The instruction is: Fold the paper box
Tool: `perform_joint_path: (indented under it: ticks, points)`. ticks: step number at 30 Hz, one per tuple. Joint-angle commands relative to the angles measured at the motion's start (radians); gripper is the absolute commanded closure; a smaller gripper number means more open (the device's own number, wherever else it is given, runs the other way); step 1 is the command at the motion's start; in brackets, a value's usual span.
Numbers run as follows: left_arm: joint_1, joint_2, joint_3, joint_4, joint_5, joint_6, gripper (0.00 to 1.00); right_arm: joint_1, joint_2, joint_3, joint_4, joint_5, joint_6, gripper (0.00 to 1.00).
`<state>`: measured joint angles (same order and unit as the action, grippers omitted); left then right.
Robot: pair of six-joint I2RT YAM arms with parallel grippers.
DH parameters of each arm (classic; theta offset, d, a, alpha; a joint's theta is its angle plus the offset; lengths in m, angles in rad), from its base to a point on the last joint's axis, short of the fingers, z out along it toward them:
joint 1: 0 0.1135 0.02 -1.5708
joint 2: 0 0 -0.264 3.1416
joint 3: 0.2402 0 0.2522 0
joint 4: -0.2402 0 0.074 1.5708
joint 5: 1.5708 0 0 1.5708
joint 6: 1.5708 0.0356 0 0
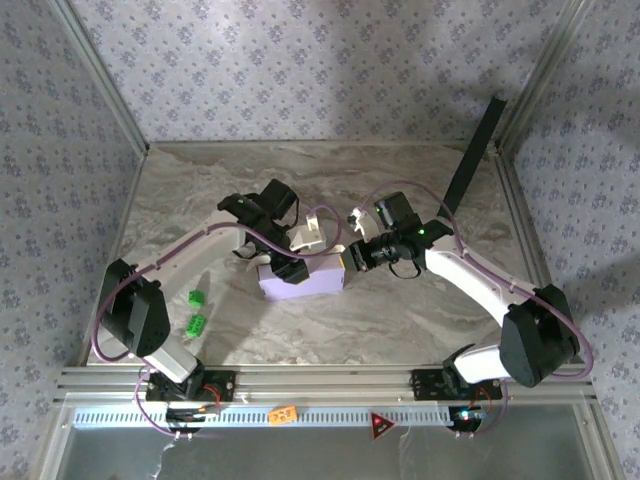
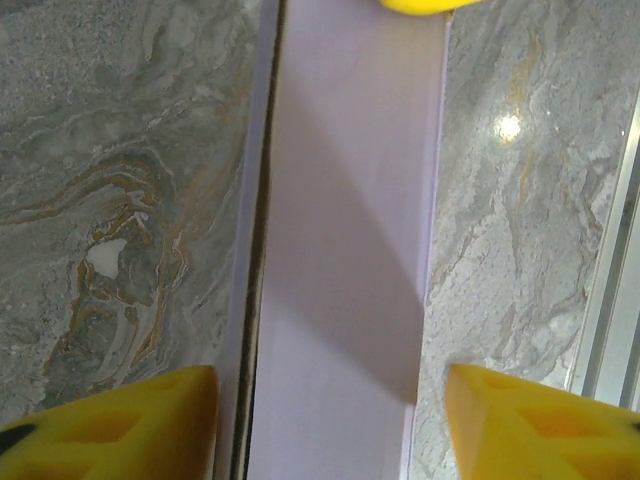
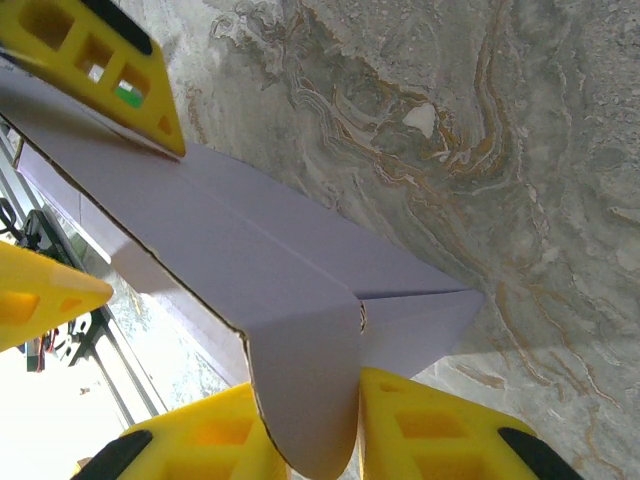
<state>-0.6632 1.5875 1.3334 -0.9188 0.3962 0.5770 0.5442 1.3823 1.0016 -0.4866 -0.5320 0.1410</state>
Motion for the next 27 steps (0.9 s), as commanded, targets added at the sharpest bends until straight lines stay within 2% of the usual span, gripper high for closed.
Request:
perform_joint_path:
  ticks: [1,7,11,20,24,27]
  points:
    - [0.001,0.016,0.032,-0.043,0.004,0.035,0.45,0.005,0.007,0.015,-0.053,0.025,-0.014,0.76]
    - [-0.001,0.02,0.039,-0.048,-0.001,0.034,0.57,0.004,-0.02,0.015,-0.059,0.048,-0.003,0.75]
    - [-0.001,0.008,0.034,-0.039,0.006,0.028,0.64,0.002,-0.052,0.021,-0.072,0.065,0.007,0.69]
    - [-0.01,-0.016,0.021,-0.026,0.059,0.008,0.64,0.003,-0.162,0.04,-0.122,0.178,0.022,0.49]
    - [-0.025,-0.017,0.018,-0.035,0.08,-0.006,0.65,0.008,-0.194,0.049,-0.158,0.283,0.042,0.48]
    - [-0.04,-0.019,0.005,-0.029,0.086,-0.021,0.65,0.021,-0.203,0.057,-0.172,0.28,0.008,0.48]
